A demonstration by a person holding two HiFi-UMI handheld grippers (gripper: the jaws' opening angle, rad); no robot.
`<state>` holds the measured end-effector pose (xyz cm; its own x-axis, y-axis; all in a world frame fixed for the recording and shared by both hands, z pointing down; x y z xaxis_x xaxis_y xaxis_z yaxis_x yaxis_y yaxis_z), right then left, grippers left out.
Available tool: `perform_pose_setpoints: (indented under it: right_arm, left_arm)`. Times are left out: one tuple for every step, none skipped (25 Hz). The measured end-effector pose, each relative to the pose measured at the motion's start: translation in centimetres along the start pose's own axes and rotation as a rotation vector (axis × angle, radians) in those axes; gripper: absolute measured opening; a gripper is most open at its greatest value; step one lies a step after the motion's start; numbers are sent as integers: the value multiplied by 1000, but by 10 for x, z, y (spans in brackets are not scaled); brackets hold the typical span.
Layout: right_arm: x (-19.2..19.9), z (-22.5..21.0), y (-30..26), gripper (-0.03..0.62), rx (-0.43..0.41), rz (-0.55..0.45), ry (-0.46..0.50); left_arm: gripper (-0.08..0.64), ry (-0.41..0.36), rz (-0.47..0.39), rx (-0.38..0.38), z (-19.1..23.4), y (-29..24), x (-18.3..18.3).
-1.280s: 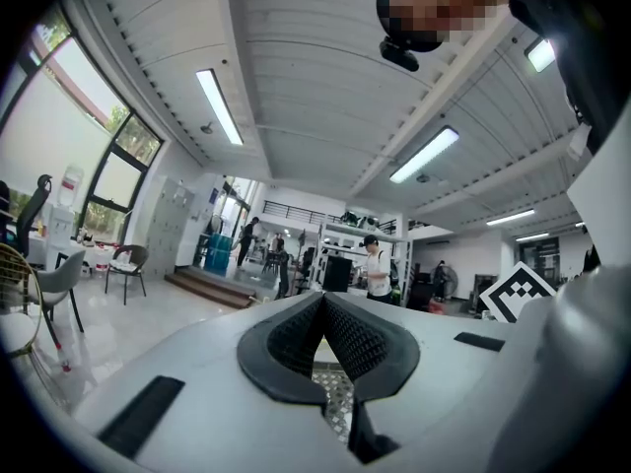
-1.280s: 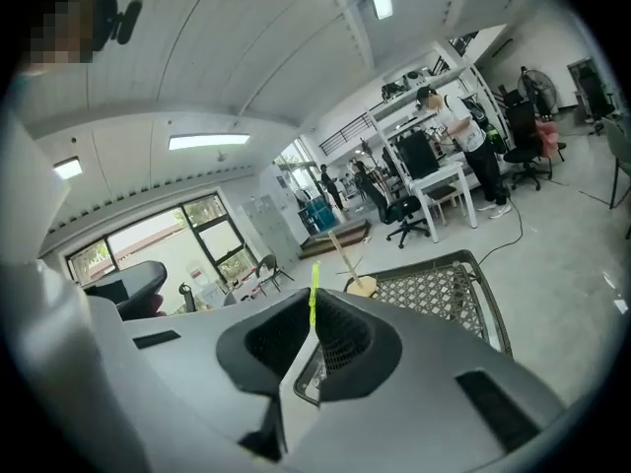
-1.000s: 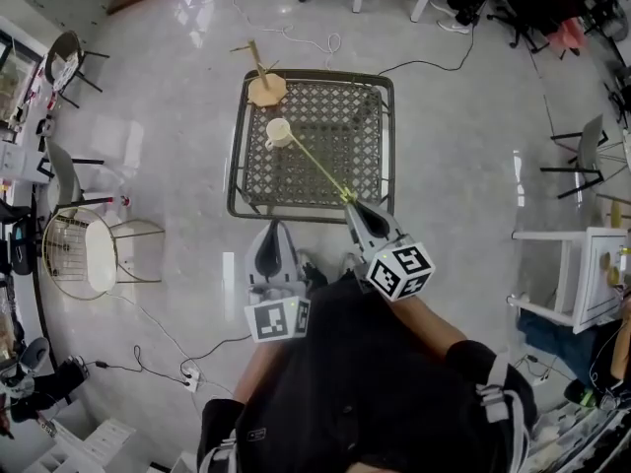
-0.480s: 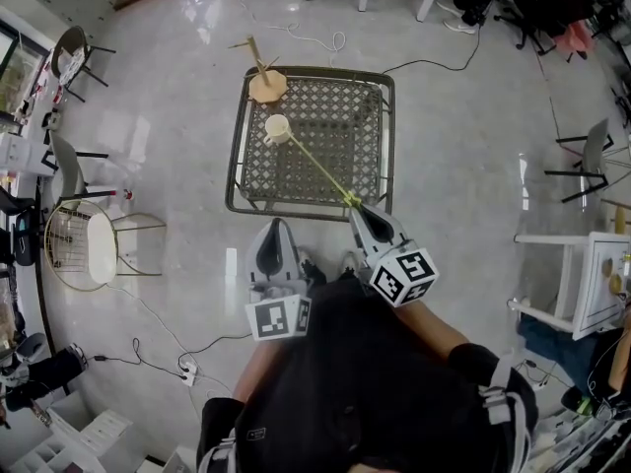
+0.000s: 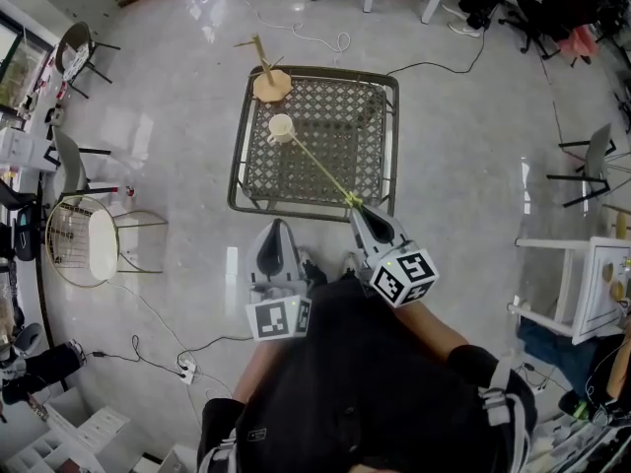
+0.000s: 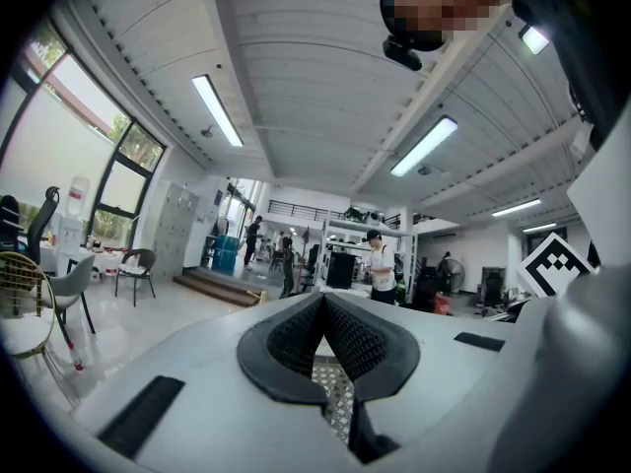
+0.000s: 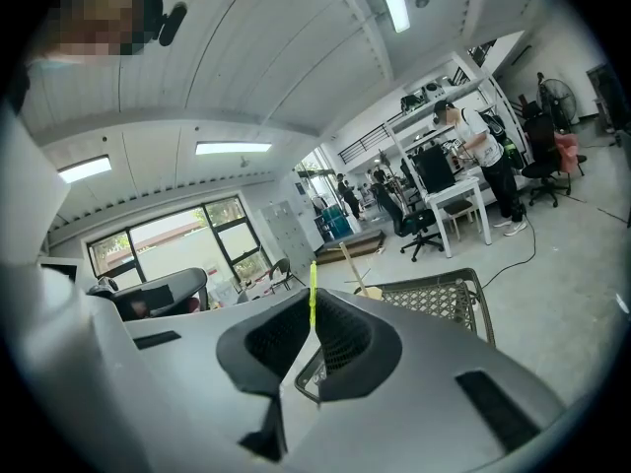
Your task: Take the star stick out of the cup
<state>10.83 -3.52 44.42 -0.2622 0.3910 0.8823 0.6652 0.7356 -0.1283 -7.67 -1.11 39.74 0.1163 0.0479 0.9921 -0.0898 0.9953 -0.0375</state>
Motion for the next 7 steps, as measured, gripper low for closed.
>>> perform_pose_setpoints:
  right_arm:
    - [0,1,-1,21,0,0,0]
    - [0,1,-1,21,0,-1,0]
    - [0,2,-2,21,0,-1,1]
    - [1,3,-2,21,0,-1,0]
    - [1,4,-2,21,1,0,-1]
    - [2,4,-2,21,1,1,-3]
    - [2,5,-2,21,1,1,-4]
  left_arm:
    - [15,3,1,0,1,0,0]
    - [15,4,1,0,2,0,0]
    - [15,4,2,0,3,1,0]
    - [15,2,1,0,3,1,0]
    - [15,-2,0,2,4,1,0]
    - [15,-6,-2,4,4,1,-1]
    - [15,-11,-4,6,5,2,-1]
Point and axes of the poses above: the fingertips, and each gripper's own axes: y backward along the fingers, z to its left, x out of its underside, the point moved 5 cm from there along y, backward along the fingers, and after that the axes turned 11 degrees about -x, right-handed, at the moved point
